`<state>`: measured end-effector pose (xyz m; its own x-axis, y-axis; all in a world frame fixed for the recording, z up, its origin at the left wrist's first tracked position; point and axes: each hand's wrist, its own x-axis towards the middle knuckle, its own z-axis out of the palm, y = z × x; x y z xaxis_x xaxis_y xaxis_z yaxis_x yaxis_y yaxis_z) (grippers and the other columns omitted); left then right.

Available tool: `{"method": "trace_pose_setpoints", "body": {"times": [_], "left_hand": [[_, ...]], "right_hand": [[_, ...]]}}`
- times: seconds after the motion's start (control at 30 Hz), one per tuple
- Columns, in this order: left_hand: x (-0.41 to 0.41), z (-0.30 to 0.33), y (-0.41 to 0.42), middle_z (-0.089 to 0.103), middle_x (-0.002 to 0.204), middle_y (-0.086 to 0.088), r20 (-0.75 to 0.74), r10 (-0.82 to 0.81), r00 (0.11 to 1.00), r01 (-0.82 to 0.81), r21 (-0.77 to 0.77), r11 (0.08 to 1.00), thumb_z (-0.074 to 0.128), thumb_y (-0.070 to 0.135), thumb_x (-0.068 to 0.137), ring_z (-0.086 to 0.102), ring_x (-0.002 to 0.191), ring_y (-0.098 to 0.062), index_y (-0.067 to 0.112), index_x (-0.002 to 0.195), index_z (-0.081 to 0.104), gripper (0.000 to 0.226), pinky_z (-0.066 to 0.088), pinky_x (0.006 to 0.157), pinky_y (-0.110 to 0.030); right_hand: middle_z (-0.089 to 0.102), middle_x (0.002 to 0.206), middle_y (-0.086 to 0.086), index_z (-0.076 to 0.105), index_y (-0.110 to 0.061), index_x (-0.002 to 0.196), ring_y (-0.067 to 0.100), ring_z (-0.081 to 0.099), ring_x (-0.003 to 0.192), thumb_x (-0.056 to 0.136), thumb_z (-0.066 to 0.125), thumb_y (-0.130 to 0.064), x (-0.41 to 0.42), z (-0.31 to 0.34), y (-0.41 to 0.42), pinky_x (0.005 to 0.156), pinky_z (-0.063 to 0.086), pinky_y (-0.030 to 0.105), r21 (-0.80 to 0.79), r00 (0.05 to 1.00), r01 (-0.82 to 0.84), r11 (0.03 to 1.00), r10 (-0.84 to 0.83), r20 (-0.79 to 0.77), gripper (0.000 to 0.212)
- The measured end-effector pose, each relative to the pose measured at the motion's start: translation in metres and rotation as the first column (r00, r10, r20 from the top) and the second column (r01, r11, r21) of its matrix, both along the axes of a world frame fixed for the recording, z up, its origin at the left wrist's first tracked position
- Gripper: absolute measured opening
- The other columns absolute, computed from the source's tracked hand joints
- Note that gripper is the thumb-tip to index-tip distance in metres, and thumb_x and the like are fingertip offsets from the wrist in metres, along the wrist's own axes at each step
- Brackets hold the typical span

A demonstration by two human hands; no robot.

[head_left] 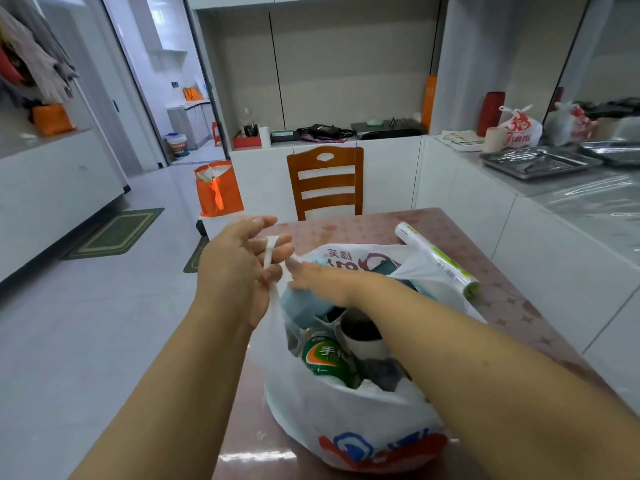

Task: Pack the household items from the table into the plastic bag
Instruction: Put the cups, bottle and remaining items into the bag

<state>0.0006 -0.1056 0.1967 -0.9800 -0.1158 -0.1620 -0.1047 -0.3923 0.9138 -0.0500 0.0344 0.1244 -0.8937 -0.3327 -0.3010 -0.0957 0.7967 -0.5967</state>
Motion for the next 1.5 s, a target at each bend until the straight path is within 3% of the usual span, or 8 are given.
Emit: {"method": "trace_pose_setpoints", "body": {"times": [0.23,0.33,0.47,0.63,0.9,0.97,1.2,1.5], "left_hand": [[-0.007,0.001,-0.011,0.069,0.108,-0.018,0.058,-0.033,0.998,0.036,-0.058,0.998,0.055,0.020,0.087,0.072,0.079,-0.027,0.012,0.100,0.061,0.016,0.059,0.057,-0.028],[-0.006,0.002,-0.009,0.071,0.101,-0.016,0.071,-0.017,0.997,0.026,-0.125,0.992,0.057,0.020,0.086,0.073,0.073,-0.025,0.012,0.097,0.061,0.015,0.059,0.055,-0.028],[-0.002,0.007,0.000,0.069,0.105,-0.016,0.107,-0.018,0.994,0.040,-0.210,0.977,0.057,0.017,0.088,0.069,0.074,-0.024,0.011,0.090,0.060,0.007,0.057,0.058,-0.028],[0.000,0.014,0.007,0.065,0.106,-0.017,0.120,-0.014,0.993,0.062,-0.401,0.914,0.056,0.016,0.091,0.064,0.074,-0.028,0.010,0.097,0.055,0.009,0.057,0.072,-0.037],[0.017,0.008,0.006,0.060,0.101,0.001,-0.362,-0.088,0.928,-0.357,-0.932,0.071,0.053,0.037,0.089,0.057,0.082,-0.014,0.027,0.109,0.059,0.023,0.044,0.064,-0.025],[0.020,0.006,0.022,0.060,0.105,0.003,-0.496,-0.256,0.830,-0.486,-0.867,0.106,0.056,0.031,0.089,0.054,0.089,-0.014,0.027,0.110,0.061,0.022,0.045,0.074,-0.029],[-0.022,-0.027,0.057,0.064,0.109,-0.007,0.170,-0.546,0.821,-0.132,-0.873,-0.470,0.056,0.006,0.088,0.058,0.095,-0.024,0.012,0.115,0.061,0.029,0.052,0.086,-0.035],[-0.031,-0.020,0.062,0.060,0.094,-0.002,0.075,-0.615,0.785,-0.315,-0.806,-0.501,0.064,0.008,0.082,0.040,0.081,-0.017,0.018,0.100,0.069,0.021,0.047,0.063,-0.029]], "right_hand": [[0.069,0.114,-0.001,0.064,-0.024,0.114,0.015,0.055,0.117,0.079,0.010,-0.077,0.017,0.014,0.036,0.104,0.022,0.043,-0.652,0.981,0.170,0.739,-0.192,0.038,0.084],[0.063,0.084,-0.008,0.063,-0.029,0.093,0.014,0.059,0.094,0.072,0.006,-0.080,0.046,0.035,0.055,0.096,0.040,0.041,-0.514,0.906,0.210,0.832,-0.363,-0.217,0.079],[0.061,0.121,-0.003,0.054,-0.029,0.115,0.016,0.052,0.103,0.067,-0.007,-0.075,0.085,0.043,0.066,0.081,0.034,0.031,-0.078,0.838,0.329,0.941,-0.329,-0.435,0.090],[0.071,0.078,0.000,0.053,-0.031,0.113,0.013,0.057,0.058,0.077,0.003,-0.078,0.113,0.028,0.070,0.063,0.040,0.029,0.049,0.857,0.510,0.859,-0.501,-0.121,0.078],[0.047,0.043,0.001,0.061,-0.017,0.105,0.014,0.033,0.038,0.069,0.019,-0.089,0.125,0.069,0.136,0.042,0.037,0.026,-0.798,0.651,0.516,0.311,-0.748,0.130,0.091],[0.046,0.042,0.000,0.061,-0.014,0.103,0.014,0.031,0.039,0.076,0.018,-0.084,0.123,0.067,0.136,0.048,0.037,0.029,-0.797,0.635,0.516,0.315,-0.765,0.109,0.086],[0.049,0.041,-0.003,0.066,-0.017,0.092,0.007,0.037,0.034,0.077,0.018,-0.083,0.117,0.064,0.121,0.051,0.037,0.030,-0.770,0.653,0.497,0.399,-0.756,0.030,0.082],[0.048,0.039,-0.008,0.066,-0.024,0.086,0.010,0.039,0.042,0.073,0.022,-0.084,0.116,0.059,0.113,0.053,0.040,0.031,-0.720,0.633,0.503,0.478,-0.771,-0.070,0.075]]}}
